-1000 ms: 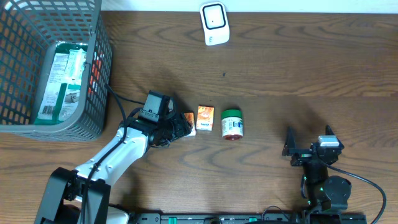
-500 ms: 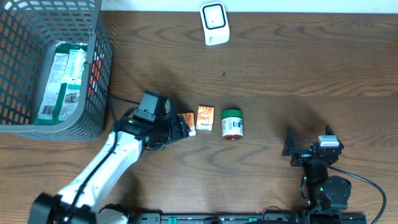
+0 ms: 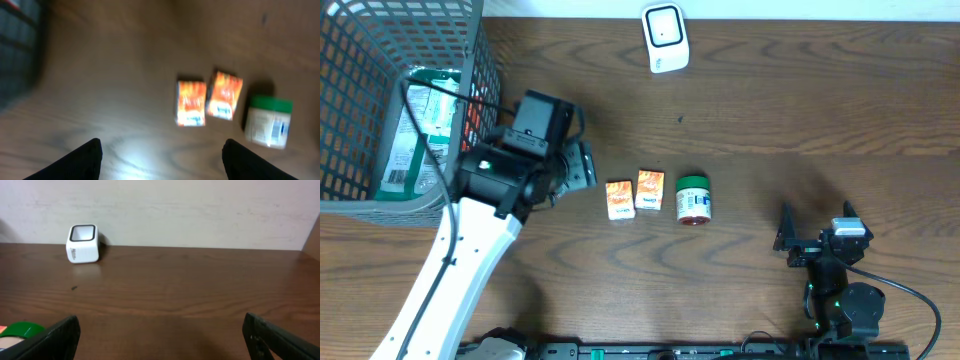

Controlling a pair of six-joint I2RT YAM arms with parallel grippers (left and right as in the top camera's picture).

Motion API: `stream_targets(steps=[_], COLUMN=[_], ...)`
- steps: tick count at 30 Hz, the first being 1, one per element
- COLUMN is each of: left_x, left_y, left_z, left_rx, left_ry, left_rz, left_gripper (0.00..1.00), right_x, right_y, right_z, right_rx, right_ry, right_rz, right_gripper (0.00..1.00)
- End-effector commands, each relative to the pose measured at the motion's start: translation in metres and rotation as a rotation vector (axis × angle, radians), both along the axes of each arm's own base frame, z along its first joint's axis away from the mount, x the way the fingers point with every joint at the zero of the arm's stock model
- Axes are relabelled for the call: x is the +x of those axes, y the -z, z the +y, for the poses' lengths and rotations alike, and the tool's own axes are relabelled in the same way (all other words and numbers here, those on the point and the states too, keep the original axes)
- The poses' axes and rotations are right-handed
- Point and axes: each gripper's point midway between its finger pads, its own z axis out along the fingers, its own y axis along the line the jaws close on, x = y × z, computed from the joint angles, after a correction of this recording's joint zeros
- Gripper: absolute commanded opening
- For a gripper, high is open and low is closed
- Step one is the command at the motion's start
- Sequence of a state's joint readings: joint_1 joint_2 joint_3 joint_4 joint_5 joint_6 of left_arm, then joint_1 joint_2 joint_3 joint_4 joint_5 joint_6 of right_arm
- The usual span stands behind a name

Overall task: Scan the item barcode
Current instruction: 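Place the second tissue pack on the table left of the first, then move the left gripper back into the basket toward the green tissue bag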

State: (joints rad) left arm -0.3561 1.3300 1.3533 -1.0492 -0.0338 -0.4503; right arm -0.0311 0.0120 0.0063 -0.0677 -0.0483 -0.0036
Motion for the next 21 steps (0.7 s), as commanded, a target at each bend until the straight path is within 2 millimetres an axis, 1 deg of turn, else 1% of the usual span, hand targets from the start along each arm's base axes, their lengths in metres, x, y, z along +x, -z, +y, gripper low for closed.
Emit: stream_targets(steps=[1, 4, 7, 10, 14, 15, 17, 19, 21], left_x=[0.017, 0.027, 0.035, 0.04, 0.037, 0.037, 0.038, 0.041, 0.045], left_y=[-0.044, -0.072, -0.106, -0.143, -0.179, -0.186, -0.194, -0.197, -0.192], left_z=[0.032, 0.048, 0.072, 0.107, 0.157, 0.172, 0.194, 0.213, 0.227], left_rx=[0.135, 0.139, 0.136, 0.151, 0.172, 0.177, 0.189, 0.201, 0.211], left_ry=[-0.056, -0.103, -0.168, -0.256, -0.407, -0.453, -0.519, -0.57, -0.603], left_rz=[-0.144, -0.214, -0.294, -0.377, -0.453, -0.481, -0.521, -0.539, -0.53], left_gripper=[0.78, 0.78, 0.78, 0.78, 0.78, 0.78, 0.78, 0.78, 0.78], right_x=[0.0, 0.0, 0.0, 0.0, 0.0, 0.0, 0.0, 0.0, 0.0], right_y=[0.0, 0.0, 0.0, 0.0, 0.0, 0.0, 0.0, 0.0, 0.0], right_z=[0.002, 0.002, 0.002, 0.002, 0.002, 0.002, 0.002, 0.002, 0.002], right_rx=[0.006, 0.006, 0.006, 0.006, 0.006, 0.006, 0.006, 0.006, 0.006], right_ry=[-0.006, -0.006, -0.006, -0.006, -0.007, -0.006, -0.006, -0.006, -0.006], right_rz=[0.0, 0.0, 0.0, 0.0, -0.001, -0.001, -0.001, -0.001, 0.0], right_gripper=[0.99, 0.99, 0.99, 0.99, 0.99, 0.99, 0.99, 0.99, 0.99])
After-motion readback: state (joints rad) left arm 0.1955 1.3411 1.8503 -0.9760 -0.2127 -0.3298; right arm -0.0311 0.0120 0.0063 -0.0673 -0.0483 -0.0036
